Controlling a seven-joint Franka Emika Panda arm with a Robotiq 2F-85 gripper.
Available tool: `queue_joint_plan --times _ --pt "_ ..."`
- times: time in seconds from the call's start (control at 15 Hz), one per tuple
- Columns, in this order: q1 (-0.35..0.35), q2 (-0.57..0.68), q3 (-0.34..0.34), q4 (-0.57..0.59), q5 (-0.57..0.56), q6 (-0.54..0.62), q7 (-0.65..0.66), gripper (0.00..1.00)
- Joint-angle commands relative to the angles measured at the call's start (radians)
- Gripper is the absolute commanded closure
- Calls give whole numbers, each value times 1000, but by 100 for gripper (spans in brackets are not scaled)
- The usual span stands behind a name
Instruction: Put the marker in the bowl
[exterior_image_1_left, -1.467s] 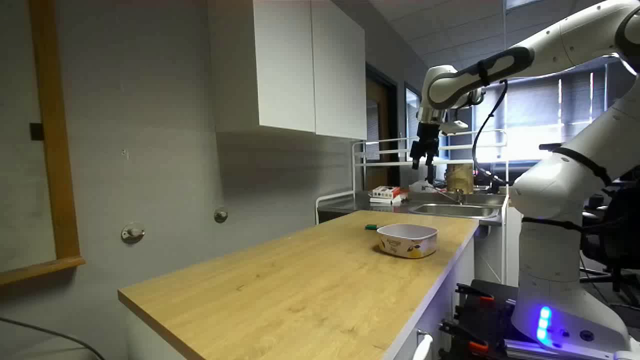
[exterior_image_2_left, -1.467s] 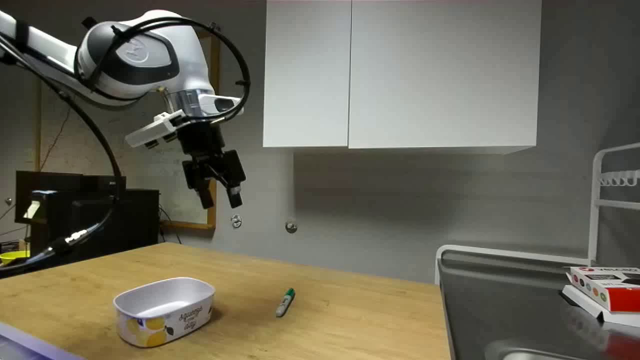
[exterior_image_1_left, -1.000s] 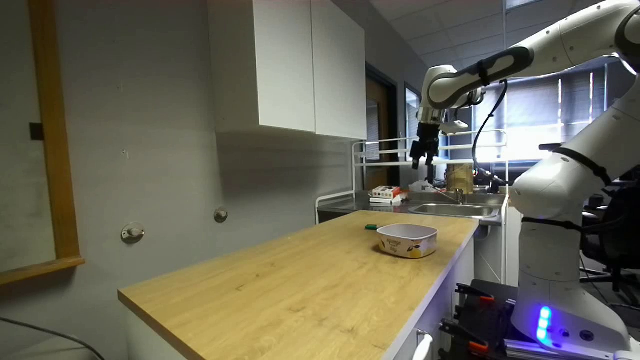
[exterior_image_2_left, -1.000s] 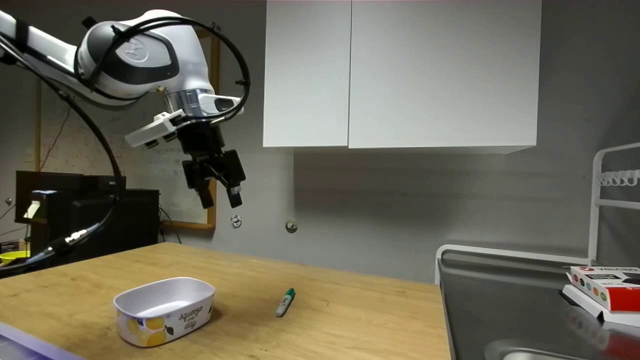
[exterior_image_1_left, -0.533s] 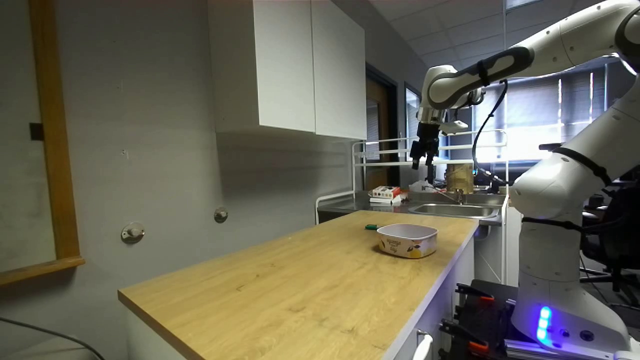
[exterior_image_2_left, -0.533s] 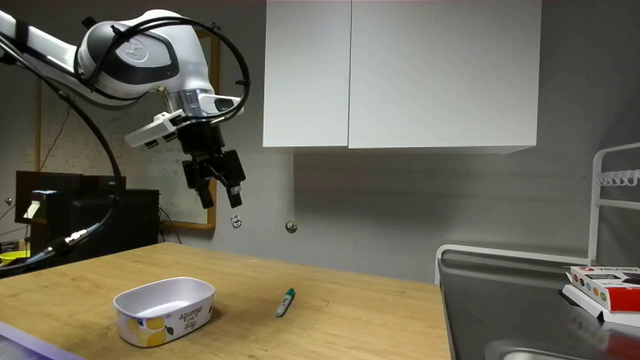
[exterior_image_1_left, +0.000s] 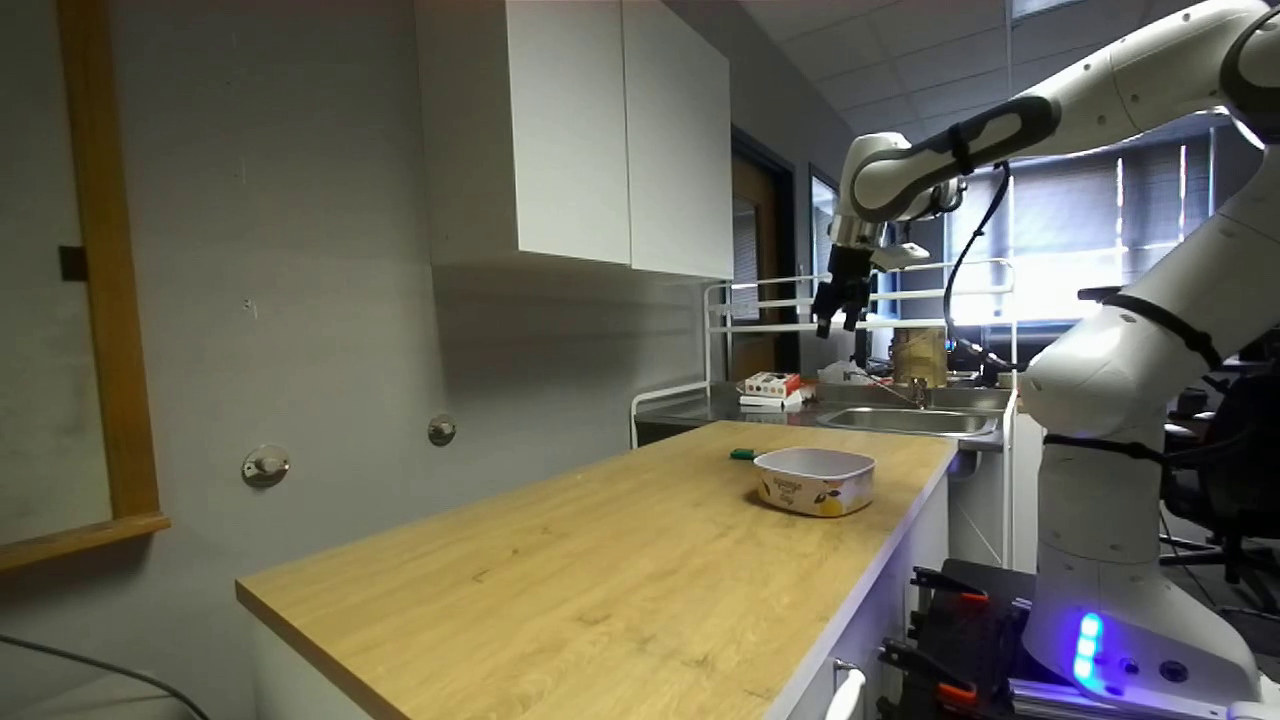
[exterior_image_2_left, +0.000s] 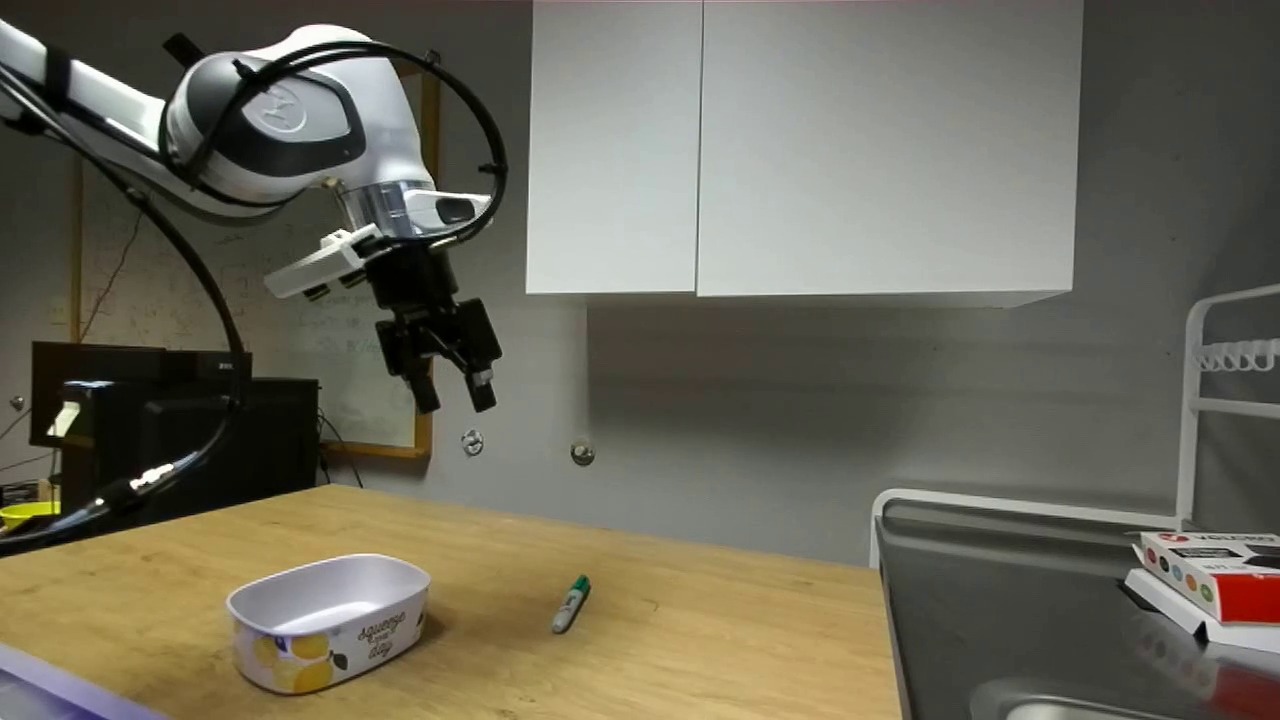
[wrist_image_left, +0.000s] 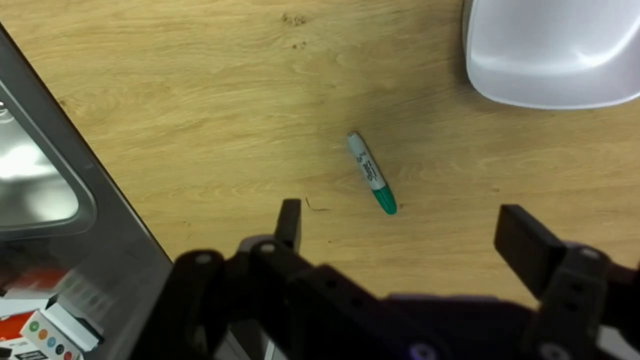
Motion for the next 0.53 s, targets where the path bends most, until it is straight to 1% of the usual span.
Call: queue_joint_plan --times 0.0,0.13,0.27,0.33,0.47 --pt "21 136 4 76 13 122 28 0" --pt "39 233 5 129 28 215 26 0" --pt "68 338 -3 196 60 273 -1 0" --pt "93 396 -15 235 93 282 -33 0" --pt "120 504 -23 309 142 267 -75 0"
